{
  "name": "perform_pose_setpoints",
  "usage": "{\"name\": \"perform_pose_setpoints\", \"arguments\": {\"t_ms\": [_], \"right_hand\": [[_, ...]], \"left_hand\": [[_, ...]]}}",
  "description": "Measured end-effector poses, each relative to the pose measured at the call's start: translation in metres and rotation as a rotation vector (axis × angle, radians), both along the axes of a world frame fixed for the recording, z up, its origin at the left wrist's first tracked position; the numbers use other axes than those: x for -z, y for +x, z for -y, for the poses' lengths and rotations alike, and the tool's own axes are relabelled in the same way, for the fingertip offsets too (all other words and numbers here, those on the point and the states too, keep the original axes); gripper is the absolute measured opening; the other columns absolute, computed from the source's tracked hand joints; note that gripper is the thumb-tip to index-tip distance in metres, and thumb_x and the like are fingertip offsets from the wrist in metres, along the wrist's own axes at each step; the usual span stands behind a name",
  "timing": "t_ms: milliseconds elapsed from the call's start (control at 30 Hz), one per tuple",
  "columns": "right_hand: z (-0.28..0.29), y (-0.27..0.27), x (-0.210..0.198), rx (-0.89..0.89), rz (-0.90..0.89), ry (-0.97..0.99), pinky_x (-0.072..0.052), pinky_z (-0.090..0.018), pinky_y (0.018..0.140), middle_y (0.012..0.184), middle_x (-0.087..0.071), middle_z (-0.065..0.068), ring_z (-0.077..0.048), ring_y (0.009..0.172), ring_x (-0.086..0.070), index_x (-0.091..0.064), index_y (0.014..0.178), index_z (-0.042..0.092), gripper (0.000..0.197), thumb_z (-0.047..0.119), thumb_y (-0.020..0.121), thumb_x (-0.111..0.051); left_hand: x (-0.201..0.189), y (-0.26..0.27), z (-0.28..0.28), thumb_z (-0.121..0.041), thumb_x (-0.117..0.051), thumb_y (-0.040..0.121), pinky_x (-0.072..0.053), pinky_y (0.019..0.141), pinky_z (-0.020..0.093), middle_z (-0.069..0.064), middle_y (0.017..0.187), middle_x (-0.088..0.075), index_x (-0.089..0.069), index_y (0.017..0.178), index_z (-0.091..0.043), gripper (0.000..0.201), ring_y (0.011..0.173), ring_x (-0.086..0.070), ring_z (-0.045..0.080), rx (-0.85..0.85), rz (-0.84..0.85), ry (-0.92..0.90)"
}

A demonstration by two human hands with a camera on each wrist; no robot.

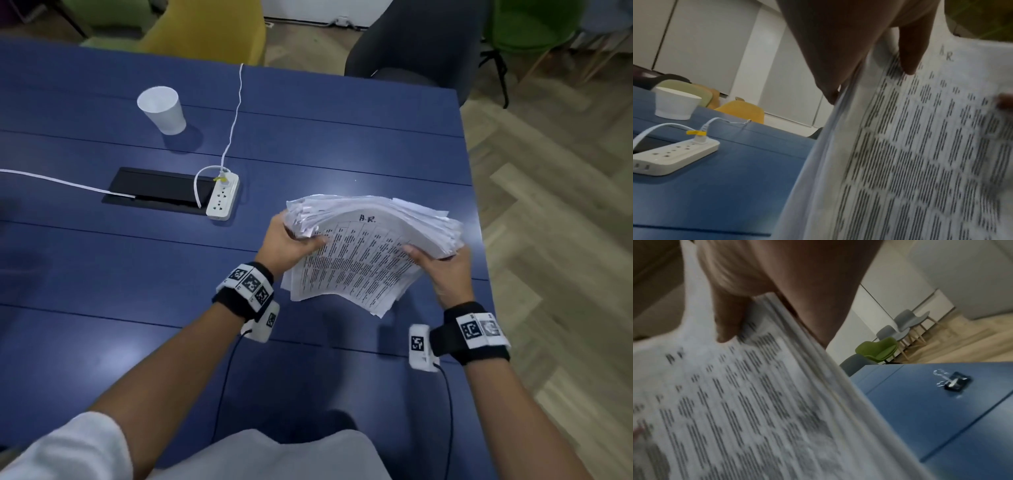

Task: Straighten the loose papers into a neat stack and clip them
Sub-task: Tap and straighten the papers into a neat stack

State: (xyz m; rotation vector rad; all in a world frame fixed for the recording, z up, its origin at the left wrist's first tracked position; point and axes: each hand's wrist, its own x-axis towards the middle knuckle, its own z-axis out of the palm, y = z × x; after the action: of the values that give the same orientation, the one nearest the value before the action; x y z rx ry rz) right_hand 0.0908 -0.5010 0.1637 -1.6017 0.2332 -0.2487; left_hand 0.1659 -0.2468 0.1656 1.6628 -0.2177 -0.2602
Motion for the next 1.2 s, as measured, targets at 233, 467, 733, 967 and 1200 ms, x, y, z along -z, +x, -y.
{"name": "perform_pose_setpoints", "arguments": {"t_ms": [233, 467, 733, 967, 1200], "right_hand": [[-0.017, 0.010, 0.037, 0.008, -0.201, -0.011, -0.051, -0.025, 0.084, 0.096, -0.068, 0.014, 0.010, 0.085, -0.066, -0.060, 0.096, 0.030, 0.034, 0.005, 0.079, -0.075], [-0.014, -0.015, 0.070, -0.093, -0.368, -0.058, -0.052, -0.023, 0.090, 0.106, -0.073, -0.008, -0.003, 0.095, -0.068, -0.069, 0.106, 0.008, 0.045, 0.025, 0.068, -0.084], [0.004, -0.006, 0.063, -0.108, -0.337, 0.048, -0.057, -0.027, 0.083, 0.100, -0.074, 0.003, -0.009, 0.095, -0.071, -0.066, 0.104, 0.015, 0.040, 0.000, 0.070, -0.081], [0.019, -0.045, 0.096, -0.134, -0.512, 0.558, -0.056, -0.046, 0.087, 0.127, -0.063, -0.017, -0.031, 0.109, -0.065, -0.061, 0.120, 0.008, 0.064, 0.022, 0.063, -0.088], [-0.051, -0.027, 0.090, -0.083, -0.430, 0.659, -0.056, -0.041, 0.086, 0.125, -0.064, -0.015, -0.030, 0.110, -0.064, -0.050, 0.130, 0.003, 0.060, 0.004, 0.076, -0.076]], "left_hand": [[0.061, -0.011, 0.001, 0.001, -0.075, 0.075, -0.055, 0.089, 0.046, 0.008, 0.109, -0.068, -0.060, 0.114, -0.003, 0.042, 0.101, -0.067, 0.023, -0.047, -0.196, 0.240], [0.073, -0.025, 0.000, 0.006, -0.077, 0.072, -0.050, 0.070, 0.009, -0.007, 0.086, -0.062, -0.061, 0.098, -0.009, 0.034, 0.070, -0.061, -0.008, -0.064, -0.226, 0.188], [0.072, -0.012, -0.002, -0.005, -0.081, 0.070, -0.058, 0.081, 0.033, 0.007, 0.098, -0.074, -0.072, 0.098, -0.002, 0.029, 0.094, -0.071, 0.018, -0.010, -0.308, 0.038], [0.091, -0.027, -0.007, -0.002, -0.079, 0.072, -0.059, 0.075, 0.044, 0.022, 0.100, -0.071, -0.066, 0.091, 0.011, 0.026, 0.084, -0.072, 0.025, -0.370, -0.600, -0.189], [0.106, -0.050, 0.018, -0.009, -0.084, 0.064, -0.057, 0.079, 0.046, 0.015, 0.103, -0.071, -0.067, 0.104, 0.005, 0.046, 0.088, -0.070, 0.026, -0.581, -0.982, -0.467]]}}
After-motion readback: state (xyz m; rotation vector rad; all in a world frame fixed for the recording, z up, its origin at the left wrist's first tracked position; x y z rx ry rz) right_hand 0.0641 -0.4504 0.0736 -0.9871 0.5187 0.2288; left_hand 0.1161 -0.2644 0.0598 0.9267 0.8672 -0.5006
